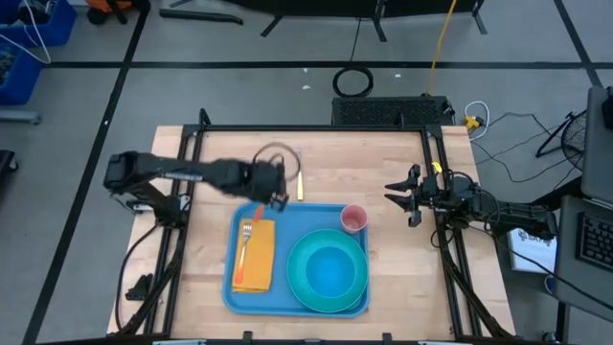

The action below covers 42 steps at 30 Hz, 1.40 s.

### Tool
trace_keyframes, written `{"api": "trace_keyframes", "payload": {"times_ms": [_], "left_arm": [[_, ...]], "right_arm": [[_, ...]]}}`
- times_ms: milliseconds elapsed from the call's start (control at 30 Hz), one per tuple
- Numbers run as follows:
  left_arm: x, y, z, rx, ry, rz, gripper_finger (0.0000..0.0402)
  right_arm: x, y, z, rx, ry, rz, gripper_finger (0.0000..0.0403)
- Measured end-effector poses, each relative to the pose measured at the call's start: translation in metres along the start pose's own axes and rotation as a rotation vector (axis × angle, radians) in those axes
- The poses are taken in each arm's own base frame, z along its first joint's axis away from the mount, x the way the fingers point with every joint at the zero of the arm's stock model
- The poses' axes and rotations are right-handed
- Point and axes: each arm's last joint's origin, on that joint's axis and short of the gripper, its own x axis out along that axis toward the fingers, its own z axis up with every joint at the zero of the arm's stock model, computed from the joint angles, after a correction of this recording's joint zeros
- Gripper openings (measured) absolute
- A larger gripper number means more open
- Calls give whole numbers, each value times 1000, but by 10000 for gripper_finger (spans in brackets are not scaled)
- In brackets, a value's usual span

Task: Set up tray
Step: Put the orange spoon to the right of the orange fork on the yellow napkin

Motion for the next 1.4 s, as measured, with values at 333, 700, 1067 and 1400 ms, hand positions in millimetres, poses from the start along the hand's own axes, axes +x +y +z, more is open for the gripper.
{"api": "trace_keyframes", "payload": {"times_ms": [333,700,1067,1400], "left_arm": [[-8,-31,-98,-171,96,-59,9],[37,-13,-171,-447,138,-151,9],[39,-5,-177,-451,164,-75,9],[55,-10,-175,-416,173,-49,9]], "right_arm": [[0,0,0,2,0,2,116],[0,0,2,28,-16,4,116],[0,0,1,29,-11,3,116],[0,0,1,29,-7,1,116]]}}
